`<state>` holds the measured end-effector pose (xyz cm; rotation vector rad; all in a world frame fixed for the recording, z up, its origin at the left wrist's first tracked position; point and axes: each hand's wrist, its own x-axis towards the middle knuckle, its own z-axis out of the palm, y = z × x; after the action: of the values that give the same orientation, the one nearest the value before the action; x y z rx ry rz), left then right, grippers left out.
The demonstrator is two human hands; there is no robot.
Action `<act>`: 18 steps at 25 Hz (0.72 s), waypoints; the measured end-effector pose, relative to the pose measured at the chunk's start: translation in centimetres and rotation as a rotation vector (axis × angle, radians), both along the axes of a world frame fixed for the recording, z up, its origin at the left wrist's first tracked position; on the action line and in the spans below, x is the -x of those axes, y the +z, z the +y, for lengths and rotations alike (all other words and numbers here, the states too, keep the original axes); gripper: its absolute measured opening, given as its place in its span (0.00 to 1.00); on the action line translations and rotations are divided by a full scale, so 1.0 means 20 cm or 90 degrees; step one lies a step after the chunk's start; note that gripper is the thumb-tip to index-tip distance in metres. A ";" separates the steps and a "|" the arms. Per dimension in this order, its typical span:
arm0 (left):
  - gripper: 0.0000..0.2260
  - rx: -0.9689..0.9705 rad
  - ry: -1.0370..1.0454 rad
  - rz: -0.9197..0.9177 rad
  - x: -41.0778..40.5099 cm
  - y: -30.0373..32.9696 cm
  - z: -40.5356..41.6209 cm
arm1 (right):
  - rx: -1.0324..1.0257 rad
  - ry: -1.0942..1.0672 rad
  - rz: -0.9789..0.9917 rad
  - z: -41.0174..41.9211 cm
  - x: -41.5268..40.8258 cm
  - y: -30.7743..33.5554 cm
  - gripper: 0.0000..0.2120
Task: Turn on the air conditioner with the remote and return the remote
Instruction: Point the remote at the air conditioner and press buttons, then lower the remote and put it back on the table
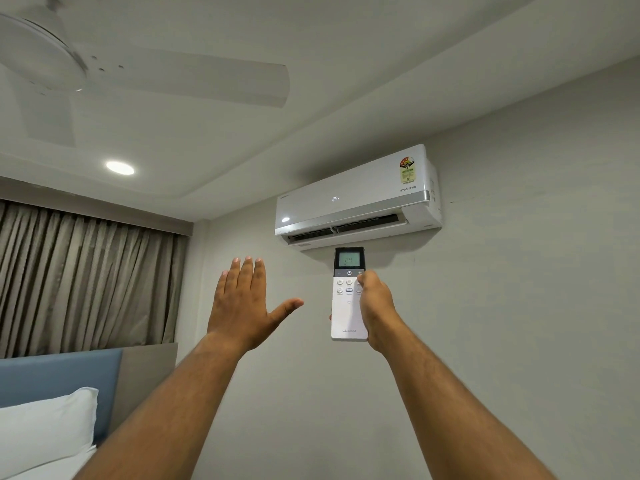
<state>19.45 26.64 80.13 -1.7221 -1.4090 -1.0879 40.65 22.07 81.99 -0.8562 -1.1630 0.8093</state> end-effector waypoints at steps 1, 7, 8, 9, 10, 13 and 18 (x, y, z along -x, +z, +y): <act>0.52 0.000 -0.009 -0.014 0.00 0.00 0.00 | 0.006 -0.015 -0.006 0.00 0.01 0.00 0.13; 0.48 -0.011 -0.049 -0.074 0.06 -0.02 -0.02 | 0.009 -0.005 0.001 0.02 0.11 -0.02 0.13; 0.47 -0.011 -0.065 -0.095 0.07 -0.01 -0.03 | 0.008 0.002 0.001 0.01 0.14 -0.02 0.13; 0.45 -0.011 -0.081 -0.121 0.08 -0.01 -0.03 | 0.007 0.009 -0.001 0.01 0.16 -0.02 0.13; 0.42 -0.008 -0.093 -0.148 0.09 -0.01 -0.04 | 0.004 0.015 -0.002 0.01 0.20 -0.02 0.13; 0.29 -0.008 -0.160 -0.243 0.11 -0.04 -0.07 | -0.033 0.041 -0.020 0.01 0.34 -0.05 0.12; 0.25 0.044 -0.303 -0.440 0.25 -0.17 -0.20 | -0.023 0.123 -0.056 0.02 0.68 -0.18 0.13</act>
<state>14.50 22.57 76.81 -1.8727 -1.4529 -2.0647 27.12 22.43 78.44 -0.7636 -1.3491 0.9124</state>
